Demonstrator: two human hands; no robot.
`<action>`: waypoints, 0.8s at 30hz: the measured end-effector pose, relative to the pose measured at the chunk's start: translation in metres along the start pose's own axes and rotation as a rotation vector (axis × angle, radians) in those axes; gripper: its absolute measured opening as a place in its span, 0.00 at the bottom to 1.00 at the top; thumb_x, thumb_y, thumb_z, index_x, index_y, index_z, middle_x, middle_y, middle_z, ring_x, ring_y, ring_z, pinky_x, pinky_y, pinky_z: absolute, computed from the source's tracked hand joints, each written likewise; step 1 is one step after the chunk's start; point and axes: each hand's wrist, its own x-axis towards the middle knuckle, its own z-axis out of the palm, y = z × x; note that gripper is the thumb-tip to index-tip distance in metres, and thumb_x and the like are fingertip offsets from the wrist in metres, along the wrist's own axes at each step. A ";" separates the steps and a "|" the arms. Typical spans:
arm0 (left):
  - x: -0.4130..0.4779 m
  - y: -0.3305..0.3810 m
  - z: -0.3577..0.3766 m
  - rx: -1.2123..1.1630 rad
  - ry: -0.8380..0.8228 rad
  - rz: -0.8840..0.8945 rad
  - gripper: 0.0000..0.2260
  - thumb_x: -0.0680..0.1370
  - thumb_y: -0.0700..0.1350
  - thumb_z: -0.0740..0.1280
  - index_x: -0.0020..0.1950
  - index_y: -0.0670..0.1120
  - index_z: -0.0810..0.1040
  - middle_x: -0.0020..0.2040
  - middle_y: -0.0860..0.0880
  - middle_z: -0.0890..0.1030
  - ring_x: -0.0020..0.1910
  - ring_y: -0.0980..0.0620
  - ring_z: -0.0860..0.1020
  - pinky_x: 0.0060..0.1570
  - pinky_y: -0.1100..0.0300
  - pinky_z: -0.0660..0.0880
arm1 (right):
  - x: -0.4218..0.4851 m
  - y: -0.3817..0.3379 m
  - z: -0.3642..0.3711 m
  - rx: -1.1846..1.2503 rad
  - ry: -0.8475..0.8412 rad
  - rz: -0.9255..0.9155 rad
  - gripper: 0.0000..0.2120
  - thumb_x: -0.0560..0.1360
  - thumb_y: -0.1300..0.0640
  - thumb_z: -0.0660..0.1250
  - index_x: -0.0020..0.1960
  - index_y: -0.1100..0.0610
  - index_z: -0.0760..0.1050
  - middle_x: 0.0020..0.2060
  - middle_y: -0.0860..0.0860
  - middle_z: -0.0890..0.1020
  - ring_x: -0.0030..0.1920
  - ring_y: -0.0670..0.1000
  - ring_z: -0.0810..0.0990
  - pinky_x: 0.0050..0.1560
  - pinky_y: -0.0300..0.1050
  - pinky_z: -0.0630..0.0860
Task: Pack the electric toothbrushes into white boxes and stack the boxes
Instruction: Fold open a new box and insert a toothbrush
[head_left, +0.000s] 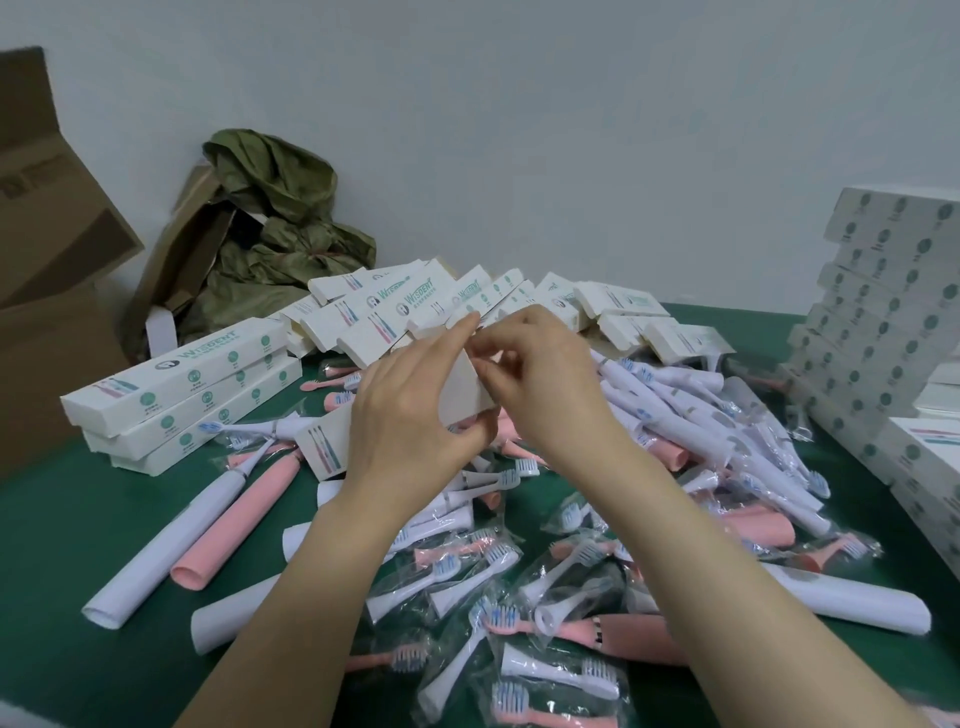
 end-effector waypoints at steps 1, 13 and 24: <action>0.000 0.000 0.001 0.013 -0.018 0.010 0.30 0.65 0.47 0.69 0.68 0.45 0.73 0.56 0.47 0.81 0.54 0.47 0.77 0.55 0.54 0.70 | 0.001 0.003 0.002 -0.046 -0.067 -0.029 0.10 0.77 0.62 0.64 0.51 0.56 0.83 0.42 0.52 0.72 0.41 0.47 0.70 0.40 0.32 0.63; 0.000 0.001 0.000 -0.161 -0.030 -0.074 0.40 0.66 0.62 0.71 0.73 0.61 0.55 0.59 0.74 0.66 0.58 0.69 0.65 0.59 0.67 0.59 | 0.008 0.014 -0.026 0.461 -0.012 0.334 0.08 0.76 0.58 0.66 0.47 0.63 0.80 0.37 0.55 0.83 0.38 0.56 0.82 0.47 0.61 0.80; 0.001 0.015 0.008 -0.247 0.243 -0.086 0.21 0.66 0.52 0.69 0.57 0.49 0.73 0.51 0.56 0.73 0.50 0.63 0.70 0.51 0.71 0.66 | 0.009 0.007 -0.030 0.626 -0.048 0.217 0.09 0.75 0.59 0.67 0.38 0.60 0.82 0.34 0.56 0.82 0.32 0.50 0.78 0.37 0.47 0.77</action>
